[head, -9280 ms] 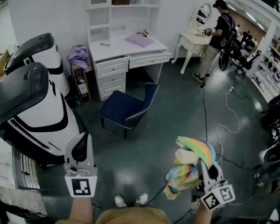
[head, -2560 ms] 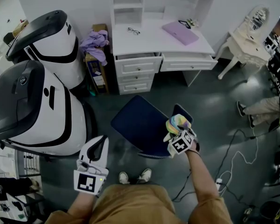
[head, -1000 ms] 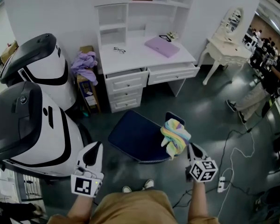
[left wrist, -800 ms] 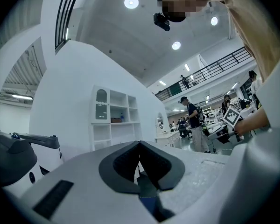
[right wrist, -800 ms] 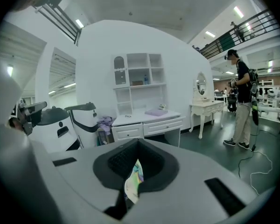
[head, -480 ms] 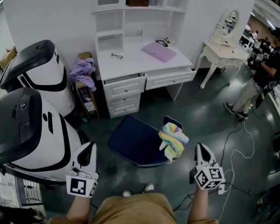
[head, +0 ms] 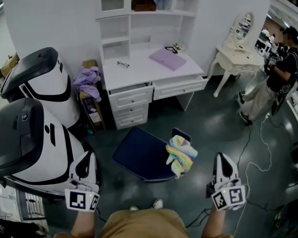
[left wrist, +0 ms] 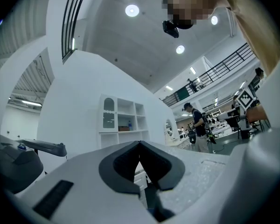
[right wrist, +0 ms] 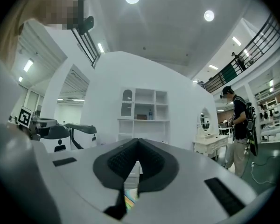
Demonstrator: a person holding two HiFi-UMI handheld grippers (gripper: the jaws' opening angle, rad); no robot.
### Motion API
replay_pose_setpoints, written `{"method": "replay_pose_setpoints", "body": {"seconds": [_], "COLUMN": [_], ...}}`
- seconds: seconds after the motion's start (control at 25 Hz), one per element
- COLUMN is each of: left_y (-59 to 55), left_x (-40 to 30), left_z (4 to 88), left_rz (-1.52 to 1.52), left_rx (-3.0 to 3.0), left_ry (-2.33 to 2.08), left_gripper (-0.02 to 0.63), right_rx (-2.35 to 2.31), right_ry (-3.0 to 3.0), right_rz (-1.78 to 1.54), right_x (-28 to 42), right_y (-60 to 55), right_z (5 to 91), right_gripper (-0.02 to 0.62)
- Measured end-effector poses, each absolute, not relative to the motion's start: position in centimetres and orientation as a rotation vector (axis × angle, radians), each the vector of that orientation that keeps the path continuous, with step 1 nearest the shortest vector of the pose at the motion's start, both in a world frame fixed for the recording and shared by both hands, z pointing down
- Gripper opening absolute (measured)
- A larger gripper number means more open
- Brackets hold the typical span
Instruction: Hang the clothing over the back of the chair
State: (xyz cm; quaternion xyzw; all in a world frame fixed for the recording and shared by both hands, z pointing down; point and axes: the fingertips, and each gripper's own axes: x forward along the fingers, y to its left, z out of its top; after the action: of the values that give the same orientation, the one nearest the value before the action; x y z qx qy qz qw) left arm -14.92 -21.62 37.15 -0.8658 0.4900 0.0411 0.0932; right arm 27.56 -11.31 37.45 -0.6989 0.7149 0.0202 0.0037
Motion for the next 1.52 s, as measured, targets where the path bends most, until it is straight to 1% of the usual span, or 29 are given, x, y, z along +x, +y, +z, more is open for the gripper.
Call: {"method": "replay_pose_setpoints", "body": {"seconds": [0.32, 0.56, 0.84, 1.24, 1.52], "left_y": [-21.2, -21.0, -21.3, -22.0, -22.0], "left_x": [-15.5, -16.3, -16.9, -15.2, -14.1], "left_z": [37.2, 37.6, 36.2, 35.5, 36.6], "left_rz": [0.107, 0.071, 0.077, 0.090, 0.065], "left_rx": [-2.549, -2.551, -2.531, -2.548, -2.574], "left_ry": [1.529, 1.553, 1.553, 1.495, 1.491], "left_gripper": [0.005, 0.005, 0.005, 0.005, 0.005], "right_rx": [-2.154, -2.102, -2.084, -2.145, -2.165], "right_ry": [2.254, 2.323, 2.352, 2.311, 2.309], "right_rz": [0.089, 0.117, 0.172, 0.176, 0.169], "right_x": [27.7, 25.3, 23.8, 25.4, 26.0], "right_y": [-11.8, -13.6, -14.6, -13.7, -13.4], "right_z": [36.0, 35.9, 34.2, 33.7, 34.5], "right_gripper": [0.003, 0.003, 0.003, 0.003, 0.003]}}
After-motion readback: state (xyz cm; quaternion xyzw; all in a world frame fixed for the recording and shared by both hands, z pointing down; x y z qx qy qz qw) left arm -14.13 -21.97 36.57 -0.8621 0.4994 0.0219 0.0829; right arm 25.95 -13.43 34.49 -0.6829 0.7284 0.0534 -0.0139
